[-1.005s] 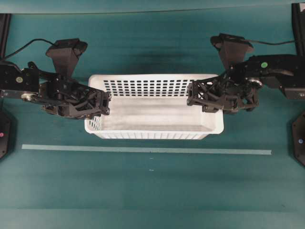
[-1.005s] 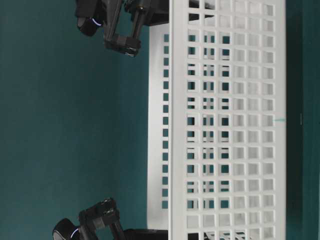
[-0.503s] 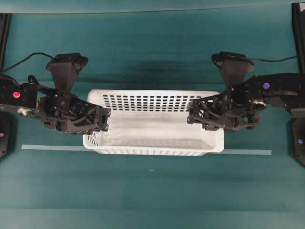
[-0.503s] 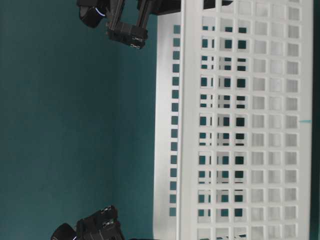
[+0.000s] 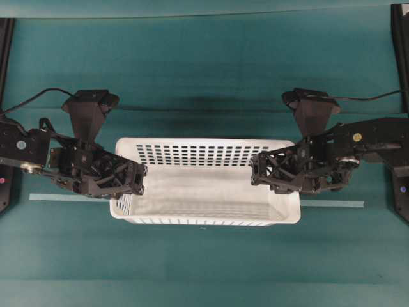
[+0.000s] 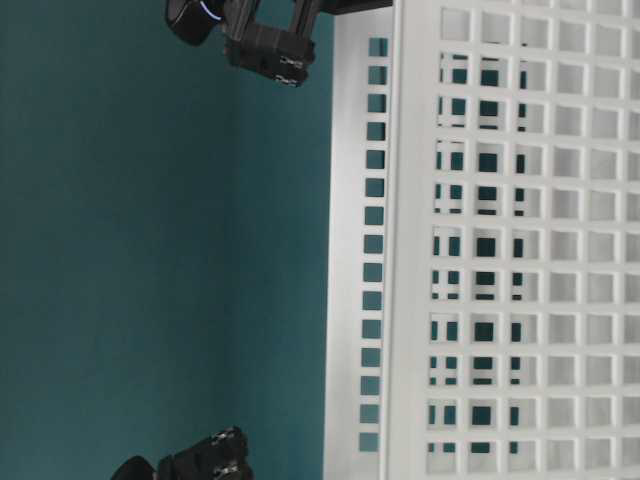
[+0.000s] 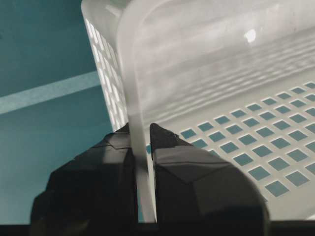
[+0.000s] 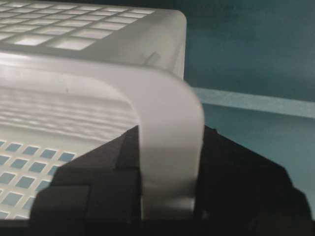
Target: Lift the white basket with both hands.
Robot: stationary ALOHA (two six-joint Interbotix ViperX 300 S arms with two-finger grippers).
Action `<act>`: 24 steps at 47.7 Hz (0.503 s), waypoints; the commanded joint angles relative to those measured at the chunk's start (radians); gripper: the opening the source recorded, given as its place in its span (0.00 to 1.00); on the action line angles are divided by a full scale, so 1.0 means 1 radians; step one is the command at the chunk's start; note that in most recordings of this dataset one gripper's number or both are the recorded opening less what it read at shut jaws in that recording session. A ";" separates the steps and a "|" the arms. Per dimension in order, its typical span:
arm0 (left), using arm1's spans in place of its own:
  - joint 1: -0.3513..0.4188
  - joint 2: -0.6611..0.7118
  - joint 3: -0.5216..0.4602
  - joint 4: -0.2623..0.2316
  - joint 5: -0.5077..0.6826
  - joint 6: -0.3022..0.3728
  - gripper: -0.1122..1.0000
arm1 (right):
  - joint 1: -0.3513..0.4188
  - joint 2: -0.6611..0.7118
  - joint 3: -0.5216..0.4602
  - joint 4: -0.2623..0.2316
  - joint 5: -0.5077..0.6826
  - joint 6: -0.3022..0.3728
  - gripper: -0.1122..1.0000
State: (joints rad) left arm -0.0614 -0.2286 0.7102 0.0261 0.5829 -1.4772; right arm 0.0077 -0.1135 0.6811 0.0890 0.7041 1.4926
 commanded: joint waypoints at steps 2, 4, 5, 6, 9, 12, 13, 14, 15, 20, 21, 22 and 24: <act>-0.012 -0.003 -0.012 0.008 -0.008 0.006 0.10 | 0.026 0.008 0.002 -0.014 -0.002 -0.006 0.24; -0.015 0.000 -0.015 0.008 -0.008 0.006 0.10 | 0.031 0.008 0.002 -0.015 -0.002 -0.005 0.24; -0.017 0.002 -0.015 0.008 -0.008 0.006 0.10 | 0.031 0.009 0.002 -0.015 0.000 -0.005 0.24; -0.020 0.003 -0.015 0.009 -0.008 0.006 0.10 | 0.032 0.009 0.002 -0.015 0.000 -0.005 0.24; -0.023 0.009 -0.014 0.009 -0.008 0.005 0.10 | 0.034 0.012 0.002 -0.015 0.000 -0.005 0.24; -0.028 0.015 -0.014 0.008 -0.008 0.005 0.10 | 0.034 0.015 0.002 -0.015 -0.002 -0.005 0.24; -0.029 0.015 -0.015 0.009 -0.008 0.005 0.10 | 0.034 0.017 0.002 -0.015 -0.003 -0.005 0.24; -0.031 0.017 -0.015 0.008 -0.008 0.005 0.10 | 0.034 0.017 0.000 -0.015 -0.003 -0.005 0.24; -0.031 0.017 -0.017 0.009 -0.008 0.003 0.10 | 0.035 0.018 0.000 -0.015 -0.005 -0.005 0.24; -0.032 0.017 -0.017 0.009 -0.008 0.003 0.10 | 0.037 0.021 0.000 -0.015 -0.014 -0.005 0.24; -0.032 0.017 -0.017 0.009 -0.008 0.003 0.10 | 0.037 0.023 0.000 -0.015 -0.014 -0.005 0.24; -0.032 0.017 -0.017 0.009 -0.008 0.005 0.10 | 0.037 0.023 -0.002 -0.015 -0.014 -0.005 0.24; -0.032 0.017 -0.018 0.009 -0.008 0.003 0.10 | 0.038 0.026 -0.002 -0.015 -0.014 -0.003 0.24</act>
State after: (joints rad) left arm -0.0828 -0.2025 0.7072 0.0276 0.5798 -1.4818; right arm 0.0261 -0.0936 0.6842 0.0828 0.6918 1.5002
